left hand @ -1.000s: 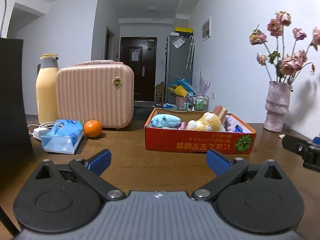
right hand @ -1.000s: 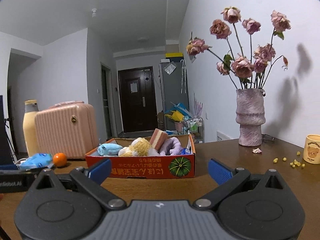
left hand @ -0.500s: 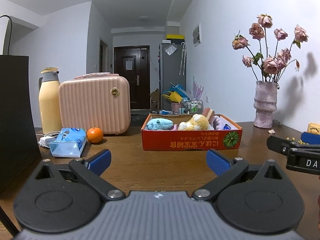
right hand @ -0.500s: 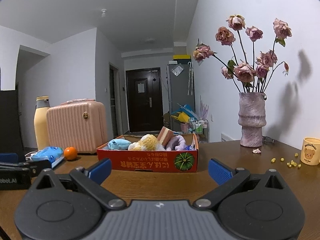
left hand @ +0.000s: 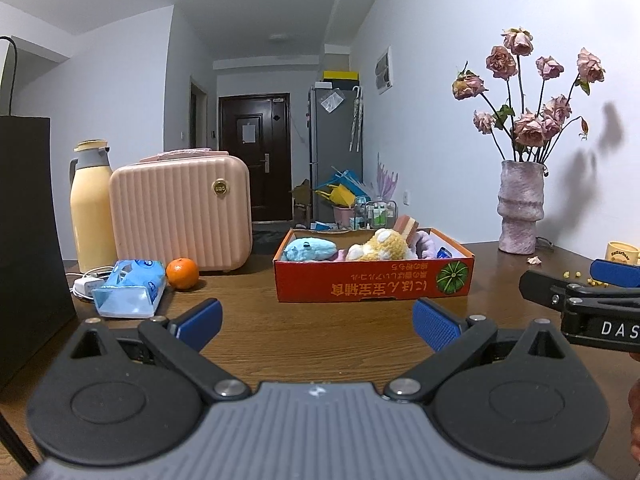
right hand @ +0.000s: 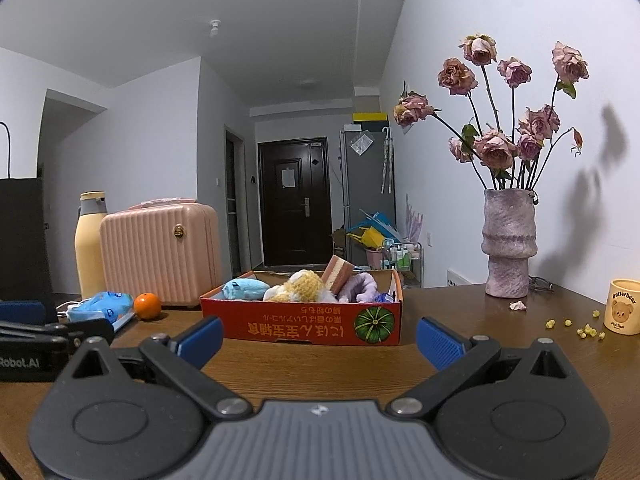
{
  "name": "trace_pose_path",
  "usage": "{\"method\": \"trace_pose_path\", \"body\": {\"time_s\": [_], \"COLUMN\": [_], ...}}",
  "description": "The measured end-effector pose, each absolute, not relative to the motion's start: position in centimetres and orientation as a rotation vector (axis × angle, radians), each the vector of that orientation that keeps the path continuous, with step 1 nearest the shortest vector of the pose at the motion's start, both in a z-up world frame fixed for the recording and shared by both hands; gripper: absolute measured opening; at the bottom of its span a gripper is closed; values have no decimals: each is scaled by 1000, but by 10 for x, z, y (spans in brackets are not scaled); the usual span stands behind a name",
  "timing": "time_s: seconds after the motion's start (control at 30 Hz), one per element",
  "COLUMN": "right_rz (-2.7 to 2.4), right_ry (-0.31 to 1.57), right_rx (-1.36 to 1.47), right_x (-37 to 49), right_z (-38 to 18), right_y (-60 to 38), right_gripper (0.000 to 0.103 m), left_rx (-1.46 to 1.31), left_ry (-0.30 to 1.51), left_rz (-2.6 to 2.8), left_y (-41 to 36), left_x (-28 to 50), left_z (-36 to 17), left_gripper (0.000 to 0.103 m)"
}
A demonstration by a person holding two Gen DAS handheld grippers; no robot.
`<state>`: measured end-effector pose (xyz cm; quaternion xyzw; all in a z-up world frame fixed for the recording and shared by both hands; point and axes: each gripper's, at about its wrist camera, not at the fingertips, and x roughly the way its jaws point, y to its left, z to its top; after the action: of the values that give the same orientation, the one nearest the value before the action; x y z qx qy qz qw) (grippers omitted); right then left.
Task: Organize soft objects
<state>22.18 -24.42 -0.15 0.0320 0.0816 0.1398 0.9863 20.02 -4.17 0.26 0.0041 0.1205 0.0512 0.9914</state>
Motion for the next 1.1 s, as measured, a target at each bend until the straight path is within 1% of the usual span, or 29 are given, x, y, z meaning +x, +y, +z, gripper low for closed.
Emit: {"method": "trace_pose_path", "body": {"time_s": [1.1], "right_rz": [279], "right_ry": [168], "right_rx": [59], "right_x": [222], "right_z": [-2], "right_y": [-242], "right_gripper": [103], "left_rx": [14], "left_ry": [232], "left_rz": [96], "left_y": [-43], "left_x": [198], "left_z": [3], "left_gripper": [103]}}
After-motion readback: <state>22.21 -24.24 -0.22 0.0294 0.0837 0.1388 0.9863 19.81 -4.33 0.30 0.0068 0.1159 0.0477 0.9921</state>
